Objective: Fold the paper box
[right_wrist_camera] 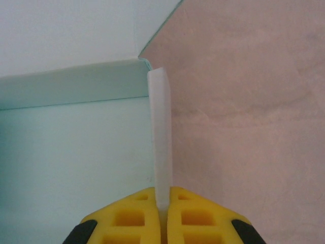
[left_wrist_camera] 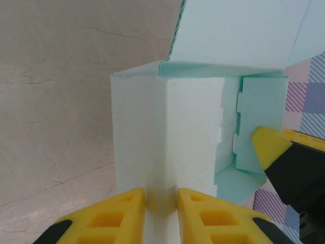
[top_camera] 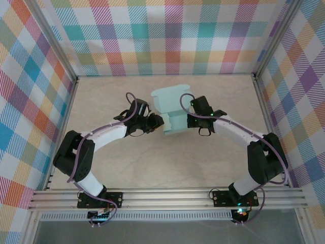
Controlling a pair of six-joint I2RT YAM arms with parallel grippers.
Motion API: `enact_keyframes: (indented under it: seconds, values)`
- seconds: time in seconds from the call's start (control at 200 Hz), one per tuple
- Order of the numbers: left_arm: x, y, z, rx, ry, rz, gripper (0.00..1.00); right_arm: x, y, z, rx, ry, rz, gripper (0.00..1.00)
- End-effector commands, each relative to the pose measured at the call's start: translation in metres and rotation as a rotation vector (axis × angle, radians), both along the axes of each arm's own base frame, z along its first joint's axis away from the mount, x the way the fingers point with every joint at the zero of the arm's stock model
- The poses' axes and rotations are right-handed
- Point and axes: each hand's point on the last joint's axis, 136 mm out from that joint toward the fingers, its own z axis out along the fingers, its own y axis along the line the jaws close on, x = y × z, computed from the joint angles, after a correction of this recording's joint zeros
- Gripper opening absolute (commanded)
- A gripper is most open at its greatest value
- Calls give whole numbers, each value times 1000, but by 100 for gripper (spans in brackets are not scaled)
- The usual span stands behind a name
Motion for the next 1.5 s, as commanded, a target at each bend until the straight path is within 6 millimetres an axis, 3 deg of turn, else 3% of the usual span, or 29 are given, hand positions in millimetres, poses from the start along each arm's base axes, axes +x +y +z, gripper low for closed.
enact_keyframes:
  seconds: [0.0,0.405,0.615,0.9,1.285,1.495]
  values:
    - [-6,-8,-14,42,38,-35,22,-3,11,2,89,11,-28,0]
    - [-8,-25,-26,85,86,-78,23,-8,13,-25,64,65,-39,0]
    - [-11,-18,-39,162,125,-72,22,-6,15,-27,67,69,-32,0]
    - [-23,-8,-56,393,204,-83,19,-8,16,-30,79,78,-40,0]
    - [-29,-19,-61,567,215,-107,15,-8,21,-32,111,84,-36,0]
    - [-27,-14,-59,685,181,-91,9,-8,22,-33,120,83,-36,0]
